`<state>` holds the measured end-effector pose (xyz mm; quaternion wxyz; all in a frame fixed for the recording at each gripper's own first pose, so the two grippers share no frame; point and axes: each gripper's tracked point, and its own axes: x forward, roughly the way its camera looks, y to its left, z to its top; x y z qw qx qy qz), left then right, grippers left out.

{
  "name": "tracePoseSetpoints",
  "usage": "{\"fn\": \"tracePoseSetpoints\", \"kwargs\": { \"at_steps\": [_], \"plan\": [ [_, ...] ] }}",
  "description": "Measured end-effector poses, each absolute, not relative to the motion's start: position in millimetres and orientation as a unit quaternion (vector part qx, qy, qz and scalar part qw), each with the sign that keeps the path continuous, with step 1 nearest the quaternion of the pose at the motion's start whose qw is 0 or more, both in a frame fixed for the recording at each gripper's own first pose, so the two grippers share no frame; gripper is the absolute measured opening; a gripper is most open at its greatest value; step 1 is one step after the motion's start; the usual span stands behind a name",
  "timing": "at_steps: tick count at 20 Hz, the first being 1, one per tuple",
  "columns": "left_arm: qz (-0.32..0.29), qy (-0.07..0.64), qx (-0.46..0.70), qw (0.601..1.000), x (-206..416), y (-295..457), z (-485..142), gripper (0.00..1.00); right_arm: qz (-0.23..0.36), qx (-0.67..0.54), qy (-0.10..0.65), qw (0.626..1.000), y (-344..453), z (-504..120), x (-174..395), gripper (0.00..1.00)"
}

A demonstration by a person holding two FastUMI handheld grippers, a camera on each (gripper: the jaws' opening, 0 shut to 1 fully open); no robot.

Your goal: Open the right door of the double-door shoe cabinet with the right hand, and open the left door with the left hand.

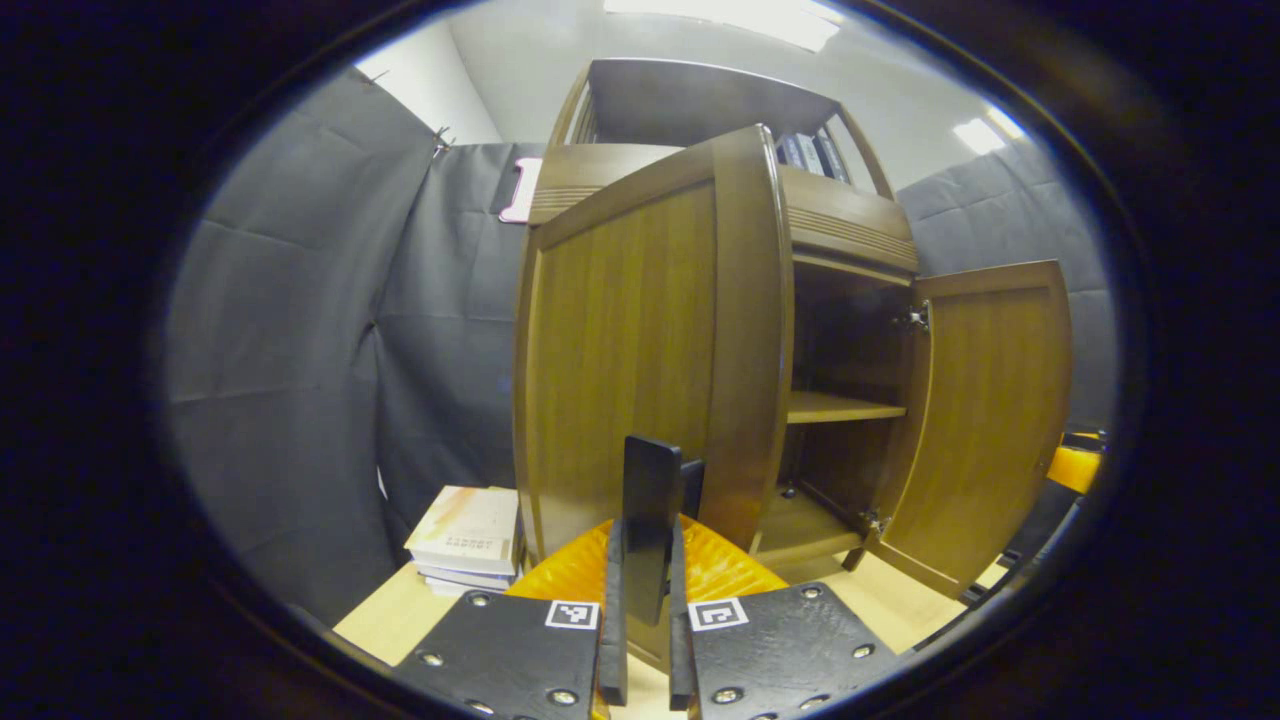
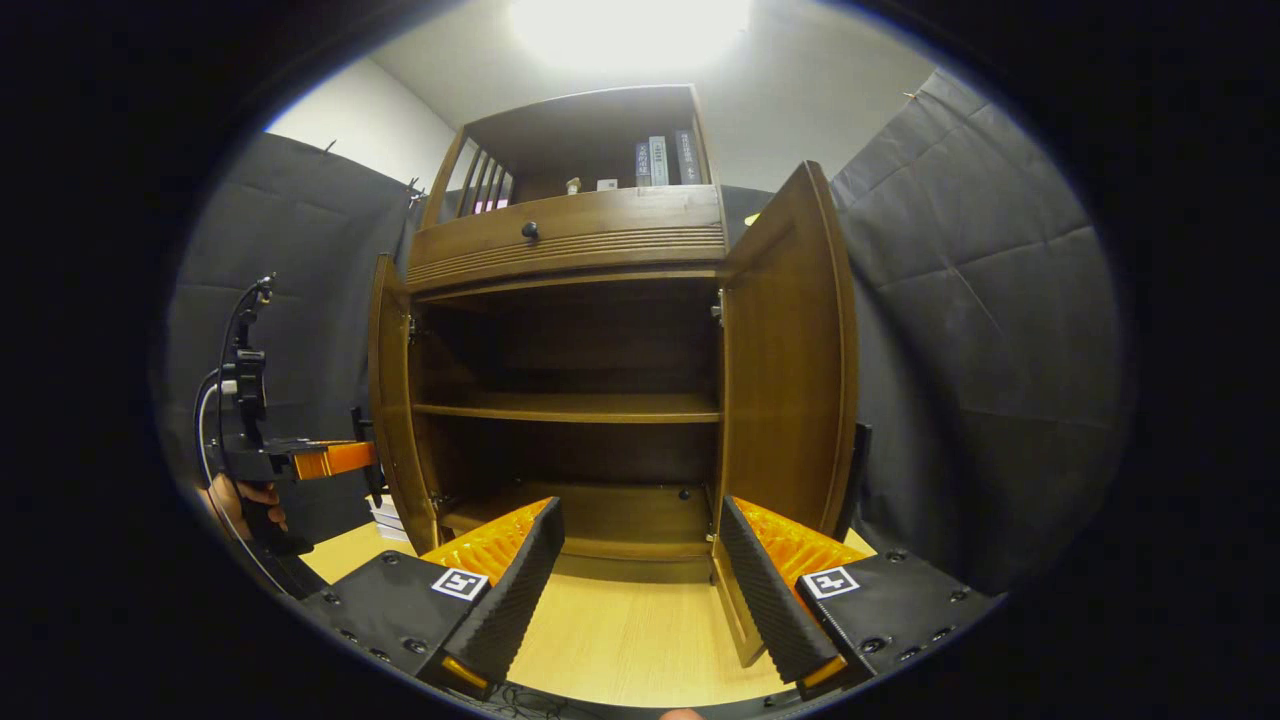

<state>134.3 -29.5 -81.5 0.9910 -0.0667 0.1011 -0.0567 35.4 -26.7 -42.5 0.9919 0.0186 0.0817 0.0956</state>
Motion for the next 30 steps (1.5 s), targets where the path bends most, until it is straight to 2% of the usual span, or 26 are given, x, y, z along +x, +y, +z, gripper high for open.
{"fn": "tracePoseSetpoints", "kwargs": {
  "at_steps": [1,8,9,10,11,12,13,17,18,19,21,22,26,30],
  "plan": [
    [-0.054,0.101,-0.067,0.991,131,-24,-83,0.21,0.098,0.018,0.082,0.992,-22,-43,33,0.94],
    [-0.032,0.101,-0.067,0.992,114,15,-82,0.2,0.114,0.023,0.081,0.99,8,-41,34,0.94],
    [-0.028,0.102,-0.067,0.992,111,20,-84,0.15,0.116,0.022,0.081,0.99,13,-40,34,0.94],
    [-0.026,0.104,-0.068,0.992,107,26,-85,0.2,0.12,0.021,0.08,0.989,18,-39,34,0.94],
    [-0.022,0.105,-0.068,0.992,105,31,-88,0.15,0.122,0.02,0.079,0.989,23,-39,34,0.94],
    [-0.02,0.106,-0.067,0.992,103,36,-89,0.15,0.125,0.02,0.079,0.989,27,-38,35,0.98],
    [-0.018,0.106,-0.066,0.992,102,42,-90,0.15,0.127,0.021,0.078,0.989,32,-39,35,0.94],
    [0.02,0.099,-0.049,0.994,98,80,-89,0.07,0.134,0.02,0.079,0.988,50,-39,34,0.94],
    [0.022,0.099,-0.053,0.993,96,86,-90,0.07,0.135,0.02,0.079,0.987,55,-40,34,0.98],
    [0.026,0.099,-0.056,0.993,93,93,-89,0.1,0.137,0.019,0.079,0.987,59,-39,34,0.94],
    [0.037,0.097,-0.053,0.993,91,109,-91,0.07,0.137,0.019,0.077,0.987,67,-38,33,0.98],
    [0.043,0.096,-0.052,0.993,90,117,-92,0.07,0.138,0.019,0.077,0.987,72,-38,33,0.94],
    [0.057,0.089,-0.04,0.994,85,144,-90,0.07,0.128,0.014,0.075,0.989,82,-37,32,0.94],
    [0.043,0.088,-0.04,0.994,75,152,-92,0.08,0.11,0.01,0.066,0.992,84,-31,29,0.98]
  ]
}}
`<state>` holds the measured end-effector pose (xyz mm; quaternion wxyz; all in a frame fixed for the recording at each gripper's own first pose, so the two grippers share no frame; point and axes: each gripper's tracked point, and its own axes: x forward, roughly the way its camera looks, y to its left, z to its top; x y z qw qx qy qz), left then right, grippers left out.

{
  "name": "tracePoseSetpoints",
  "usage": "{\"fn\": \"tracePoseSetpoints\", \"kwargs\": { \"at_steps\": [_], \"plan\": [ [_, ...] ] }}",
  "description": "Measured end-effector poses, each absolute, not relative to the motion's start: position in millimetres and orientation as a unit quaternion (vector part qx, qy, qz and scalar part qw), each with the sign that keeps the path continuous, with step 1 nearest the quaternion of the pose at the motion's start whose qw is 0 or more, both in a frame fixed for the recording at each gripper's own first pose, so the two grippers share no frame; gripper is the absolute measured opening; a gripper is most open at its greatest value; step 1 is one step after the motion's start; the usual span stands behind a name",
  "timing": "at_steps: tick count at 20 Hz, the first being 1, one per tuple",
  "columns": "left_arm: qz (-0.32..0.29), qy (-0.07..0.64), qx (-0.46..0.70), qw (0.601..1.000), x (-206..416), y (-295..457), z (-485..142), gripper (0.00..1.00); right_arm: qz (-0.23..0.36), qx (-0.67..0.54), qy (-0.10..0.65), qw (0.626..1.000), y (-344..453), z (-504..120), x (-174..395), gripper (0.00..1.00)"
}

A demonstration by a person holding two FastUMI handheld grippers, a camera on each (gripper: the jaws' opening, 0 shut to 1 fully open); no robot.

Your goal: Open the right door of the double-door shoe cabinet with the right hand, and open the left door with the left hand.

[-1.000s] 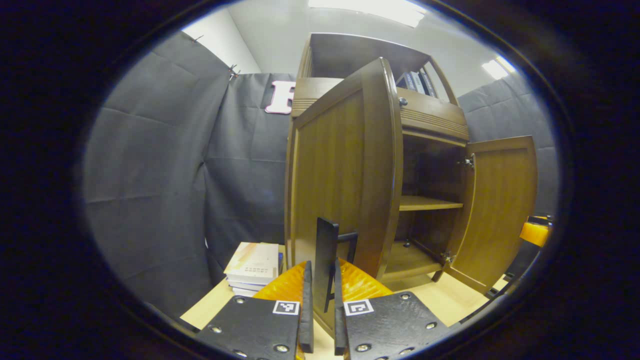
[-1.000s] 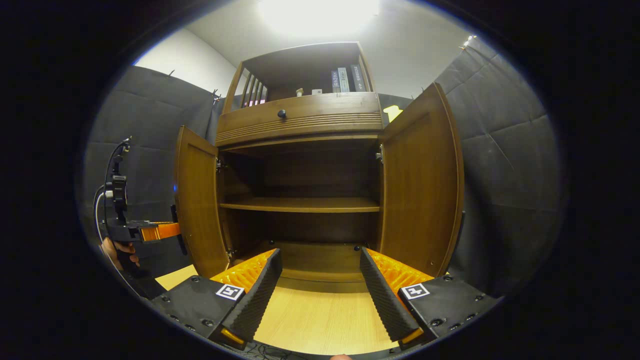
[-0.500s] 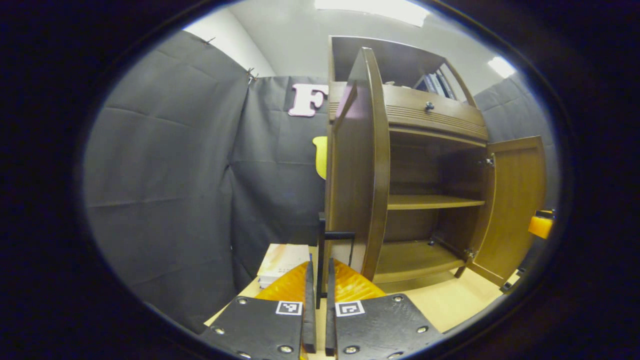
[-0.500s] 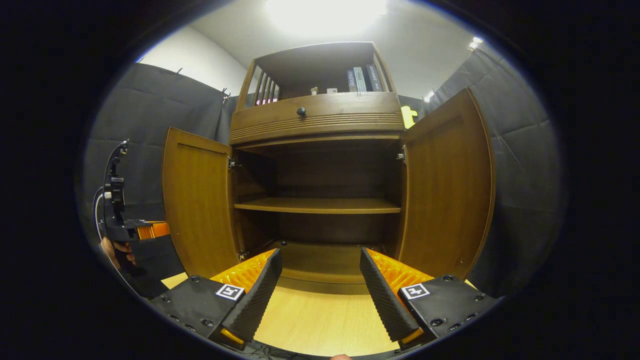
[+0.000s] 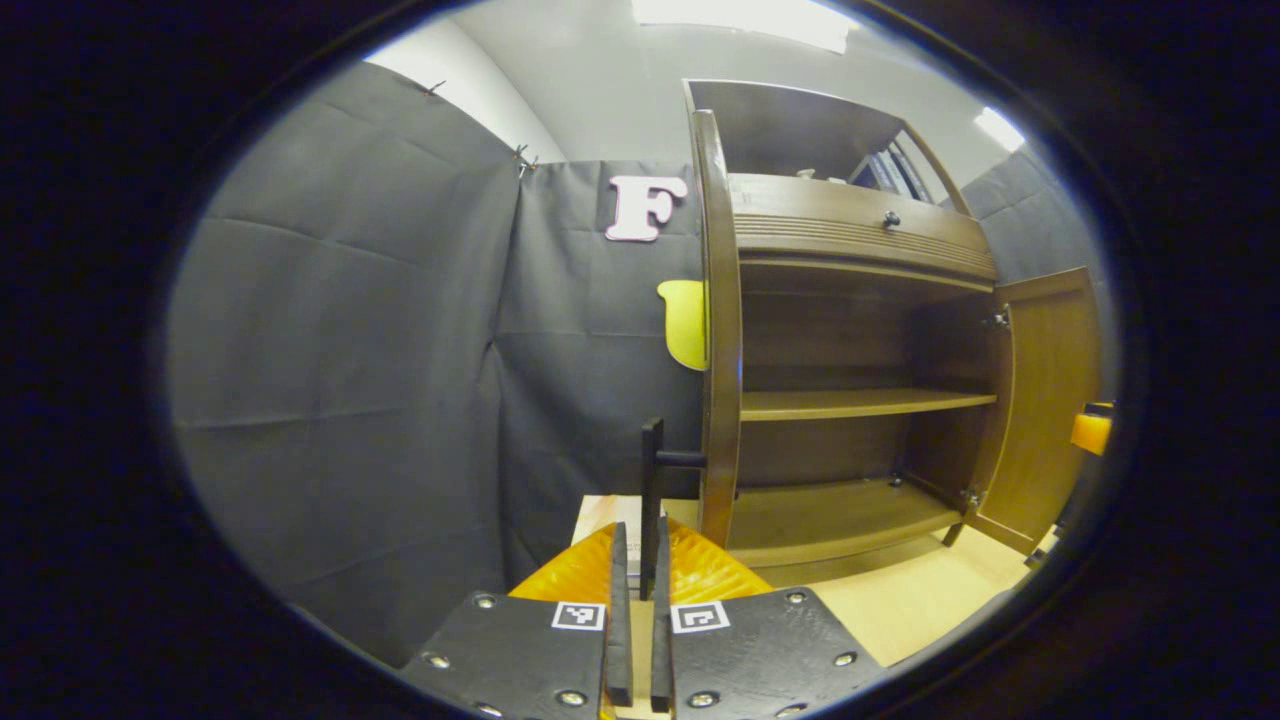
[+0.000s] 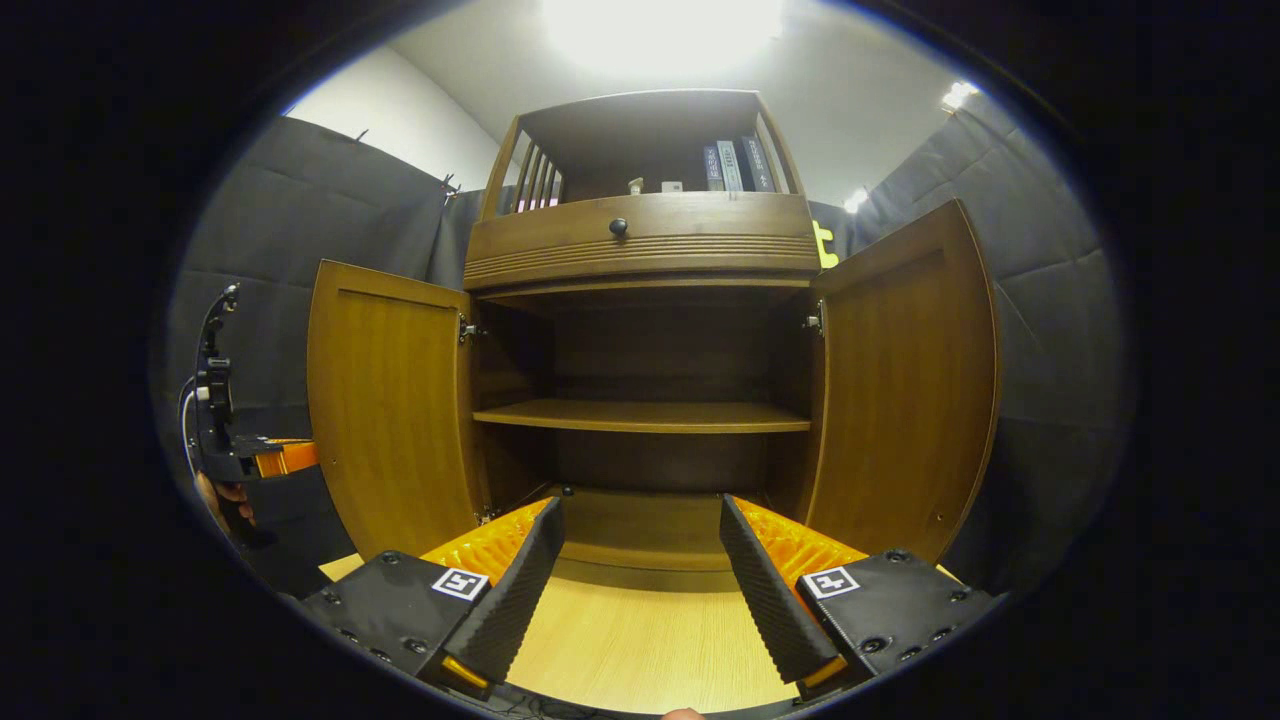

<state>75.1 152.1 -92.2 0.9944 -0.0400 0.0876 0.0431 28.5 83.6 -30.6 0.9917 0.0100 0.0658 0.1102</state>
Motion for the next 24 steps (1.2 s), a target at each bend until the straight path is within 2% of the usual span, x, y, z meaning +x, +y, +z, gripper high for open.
{"fn": "tracePoseSetpoints", "kwargs": {
  "at_steps": [3,4,6,7,15,16,17,18,19,24],
  "plan": [
    [0.043,0.08,-0.037,0.995,57,154,-80,0.07,0.1,0.014,0.053,0.993,77,-20,22,0.98],
    [0.041,0.074,-0.038,0.996,48,151,-70,0.08,0.098,0.018,0.049,0.994,75,-17,19,0.94],
    [0.041,0.06,-0.034,0.997,30,145,-55,0.1,0.099,0.02,0.041,0.994,69,-11,12,0.94],
    [0.045,0.054,-0.03,0.997,21,143,-50,0.07,0.1,0.018,0.039,0.994,65,-8,9,0.98],
    [0.058,0.042,-0.02,0.997,-48,109,-23,0.07,0.111,0.014,0.032,0.993,35,0,-29,0.98],
    [0.057,0.04,-0.02,0.997,-58,103,-19,0.07,0.109,0.015,0.032,0.993,30,1,-34,0.94],
    [0.057,0.039,-0.02,0.997,-65,97,-16,0.07,0.108,0.018,0.032,0.993,25,1,-38,0.98],
    [0.055,0.037,-0.02,0.998,-73,92,-13,0.07,0.107,0.022,0.031,0.993,22,2,-44,0.94],
    [0.055,0.037,-0.017,0.998,-79,87,-13,0.07,0.107,0.023,0.031,0.994,17,2,-49,1.0],
    [0.053,0.037,-0.015,0.998,-102,66,-12,0.08,0.102,0.021,0.029,0.994,-2,2,-67,0.98]
  ]
}}
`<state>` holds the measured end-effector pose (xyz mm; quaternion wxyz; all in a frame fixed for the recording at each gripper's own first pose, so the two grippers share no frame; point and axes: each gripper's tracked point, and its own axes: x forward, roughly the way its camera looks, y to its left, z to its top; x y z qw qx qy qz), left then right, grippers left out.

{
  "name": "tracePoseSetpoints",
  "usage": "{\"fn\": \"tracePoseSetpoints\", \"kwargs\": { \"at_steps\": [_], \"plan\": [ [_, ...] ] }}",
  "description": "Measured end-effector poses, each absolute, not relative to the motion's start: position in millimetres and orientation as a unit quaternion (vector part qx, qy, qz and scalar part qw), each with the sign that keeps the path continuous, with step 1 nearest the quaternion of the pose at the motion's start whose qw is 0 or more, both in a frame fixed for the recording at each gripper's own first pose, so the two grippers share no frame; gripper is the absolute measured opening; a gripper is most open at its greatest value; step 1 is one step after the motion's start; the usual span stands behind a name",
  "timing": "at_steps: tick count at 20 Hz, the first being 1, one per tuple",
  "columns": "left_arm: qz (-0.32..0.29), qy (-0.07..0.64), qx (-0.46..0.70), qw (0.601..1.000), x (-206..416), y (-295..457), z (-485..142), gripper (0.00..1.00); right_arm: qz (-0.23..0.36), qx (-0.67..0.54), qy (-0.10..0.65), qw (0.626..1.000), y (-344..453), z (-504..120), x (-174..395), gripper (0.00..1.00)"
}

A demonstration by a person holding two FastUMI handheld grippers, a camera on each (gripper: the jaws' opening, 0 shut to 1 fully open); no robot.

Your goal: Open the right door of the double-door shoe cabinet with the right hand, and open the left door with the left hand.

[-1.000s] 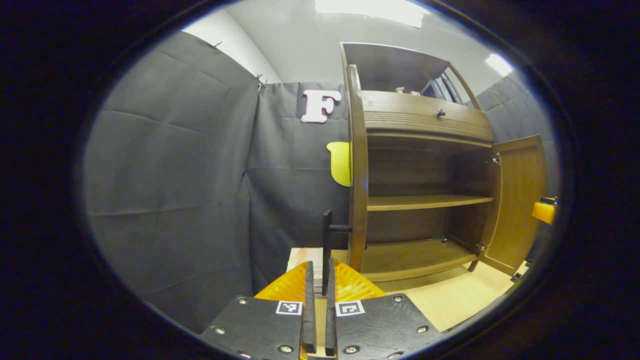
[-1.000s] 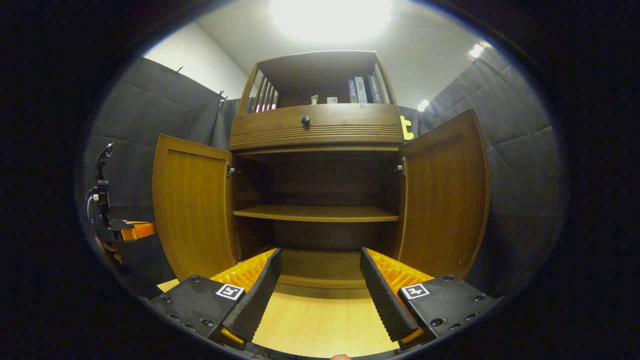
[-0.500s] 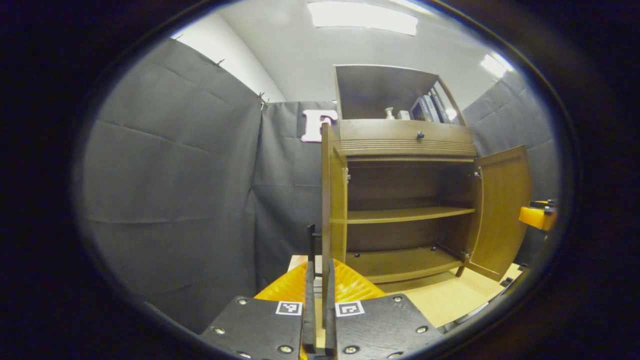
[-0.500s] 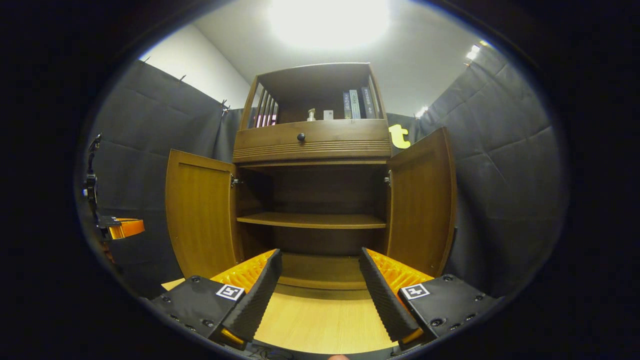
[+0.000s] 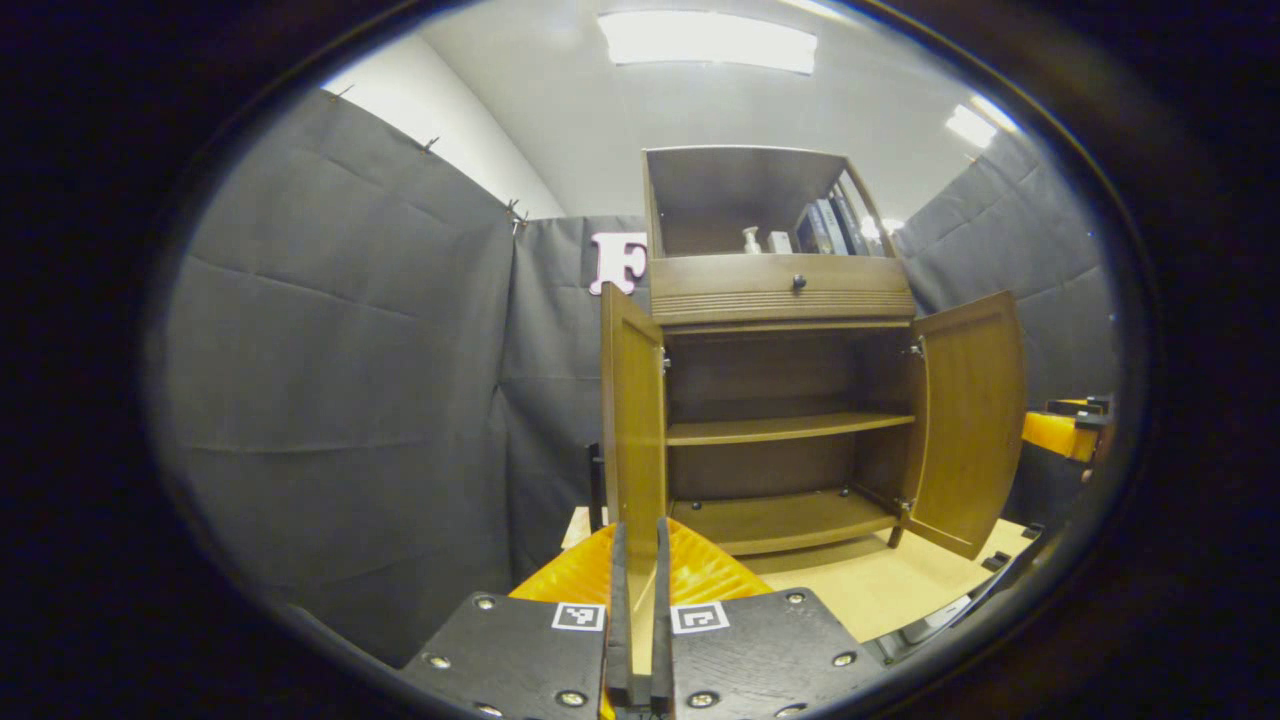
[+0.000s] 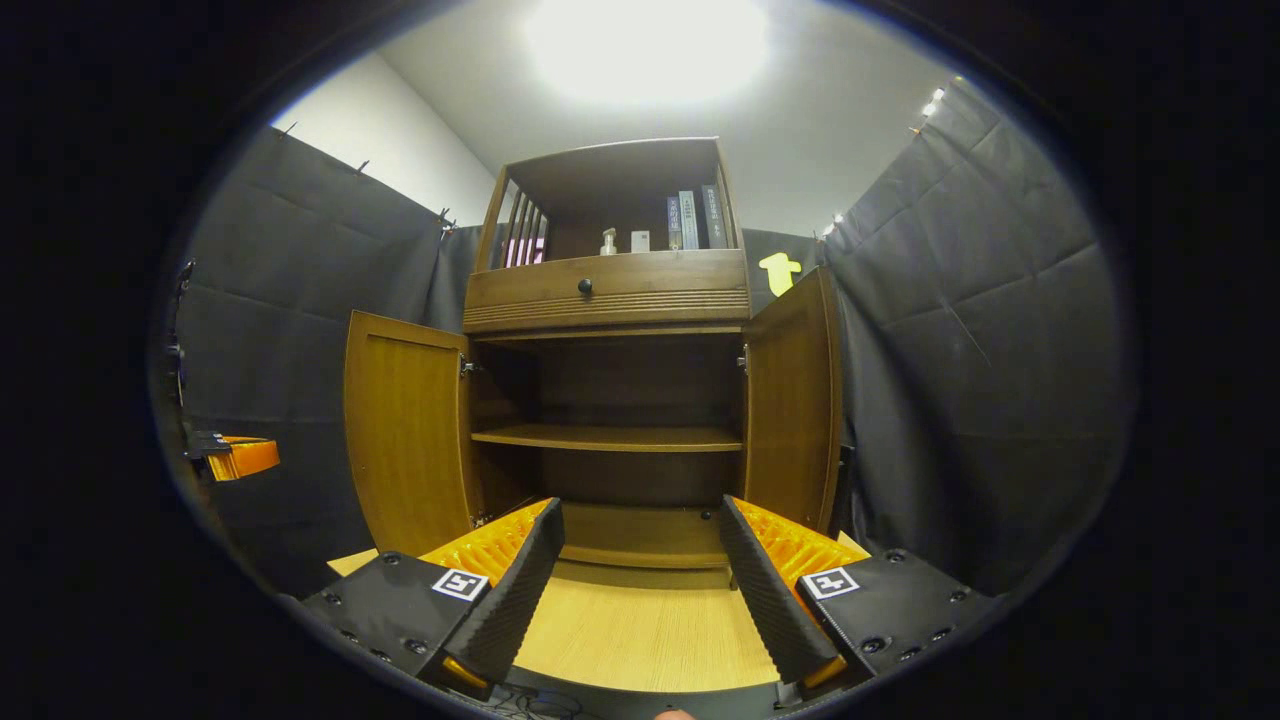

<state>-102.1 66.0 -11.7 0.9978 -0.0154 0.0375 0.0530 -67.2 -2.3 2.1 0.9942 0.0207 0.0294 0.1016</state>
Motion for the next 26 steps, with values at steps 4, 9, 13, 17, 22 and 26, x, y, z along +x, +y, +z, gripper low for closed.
{"fn": "tracePoseSetpoints", "kwargs": {
  "at_steps": [4,9,13,17,22,26],
  "plan": [
    [0.042,0.032,-0.009,0.999,-112,51,-8,0.08,0.094,0.022,0.025,0.995,-14,7,-76,0.98],
    [0.033,0.024,0.0,0.999,-118,38,-2,0.34,0.089,0.023,0.021,0.996,-21,10,-80,0.98],
    [0.035,0.019,-0.006,0.999,-118,39,2,0.56,0.085,0.023,0.018,0.996,-25,14,-80,0.98],
    [0.053,0.015,-0.001,0.998,-120,50,3,0.78,0.084,0.024,0.016,0.996,-26,17,-80,0.98],
    [0.061,0.013,-0.01,0.998,-121,58,4,0.92,0.081,0.02,0.015,0.996,-28,19,-81,0.98],
    [0.065,0.009,-0.008,0.998,-122,61,7,0.93,0.078,0.023,0.016,0.997,-29,18,-81,0.98]
  ]
}}
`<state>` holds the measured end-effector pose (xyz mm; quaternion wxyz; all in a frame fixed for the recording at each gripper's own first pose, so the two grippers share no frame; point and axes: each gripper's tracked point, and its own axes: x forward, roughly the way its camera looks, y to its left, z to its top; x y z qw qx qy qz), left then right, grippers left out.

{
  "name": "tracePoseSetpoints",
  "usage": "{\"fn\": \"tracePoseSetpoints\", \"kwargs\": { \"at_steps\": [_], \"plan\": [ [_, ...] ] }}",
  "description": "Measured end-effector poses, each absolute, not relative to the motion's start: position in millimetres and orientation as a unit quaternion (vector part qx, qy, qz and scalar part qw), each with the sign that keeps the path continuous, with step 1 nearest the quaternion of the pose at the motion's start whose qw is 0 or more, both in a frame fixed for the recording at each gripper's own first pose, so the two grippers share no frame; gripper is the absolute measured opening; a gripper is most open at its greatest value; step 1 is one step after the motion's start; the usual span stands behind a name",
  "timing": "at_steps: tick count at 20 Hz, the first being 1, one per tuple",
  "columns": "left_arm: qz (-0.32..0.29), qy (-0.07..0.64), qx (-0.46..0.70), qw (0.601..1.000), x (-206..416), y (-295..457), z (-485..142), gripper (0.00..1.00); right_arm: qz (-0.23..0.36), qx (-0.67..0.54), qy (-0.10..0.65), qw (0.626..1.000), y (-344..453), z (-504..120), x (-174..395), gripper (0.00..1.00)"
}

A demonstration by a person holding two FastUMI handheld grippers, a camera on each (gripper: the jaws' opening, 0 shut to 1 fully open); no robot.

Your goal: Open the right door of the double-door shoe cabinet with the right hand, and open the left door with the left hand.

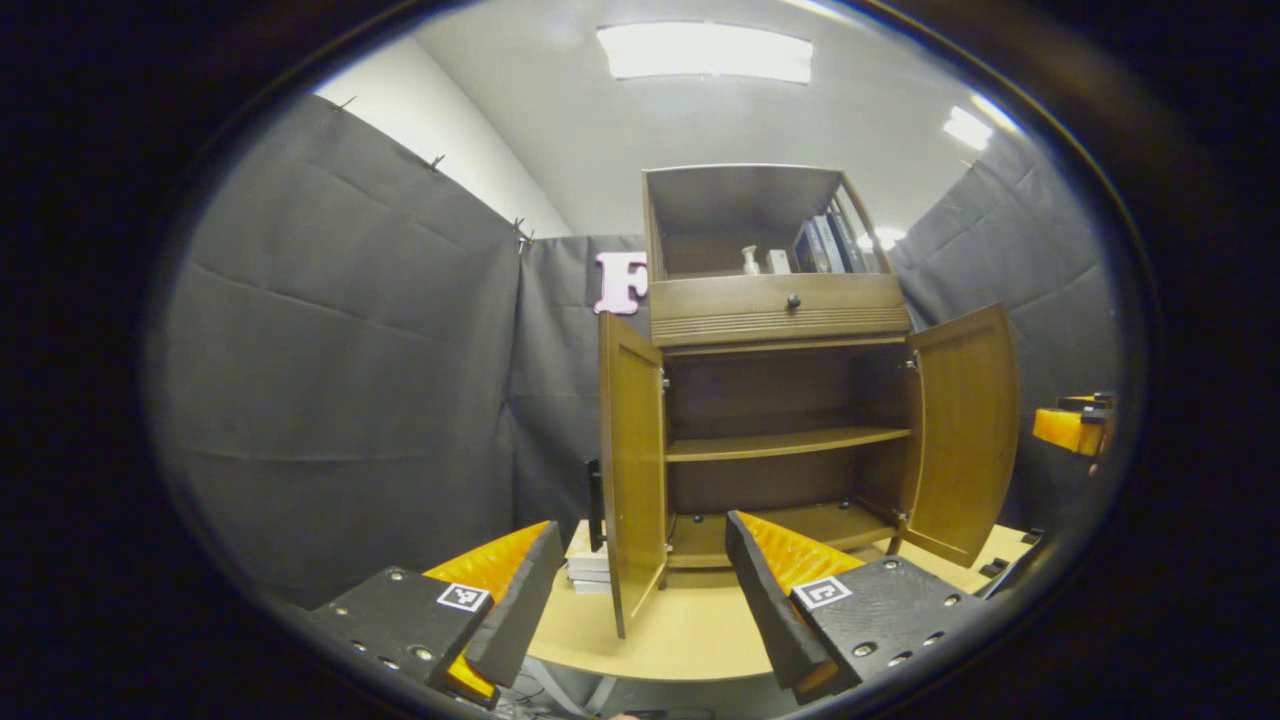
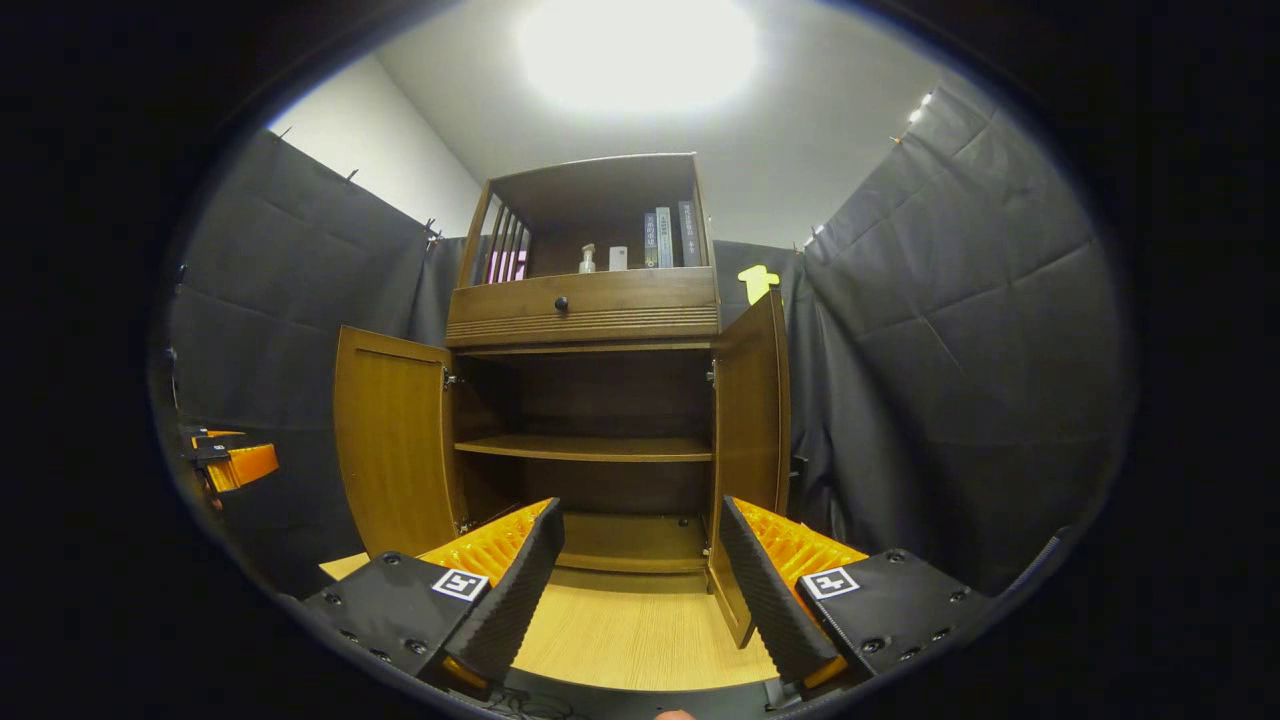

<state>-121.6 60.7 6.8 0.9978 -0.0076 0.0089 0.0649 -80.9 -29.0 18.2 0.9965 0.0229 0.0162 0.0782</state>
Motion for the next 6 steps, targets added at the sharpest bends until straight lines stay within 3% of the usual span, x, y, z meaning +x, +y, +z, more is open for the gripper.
{"fn": "tracePoseSetpoints", "kwargs": {
  "at_steps": [3,6],
  "plan": [
    [0.066,0.006,-0.003,0.998,-119.5,61.3,8.9,0.94,0.078,0.022,0.016,0.997,-28.4,18.8,-79.5,0.94],
    [0.065,0.006,-0.003,0.998,-120.3,60.2,9.9,0.95,0.078,0.021,0.015,0.997,-28.3,18.6,-79.0,0.98]
  ]
}}
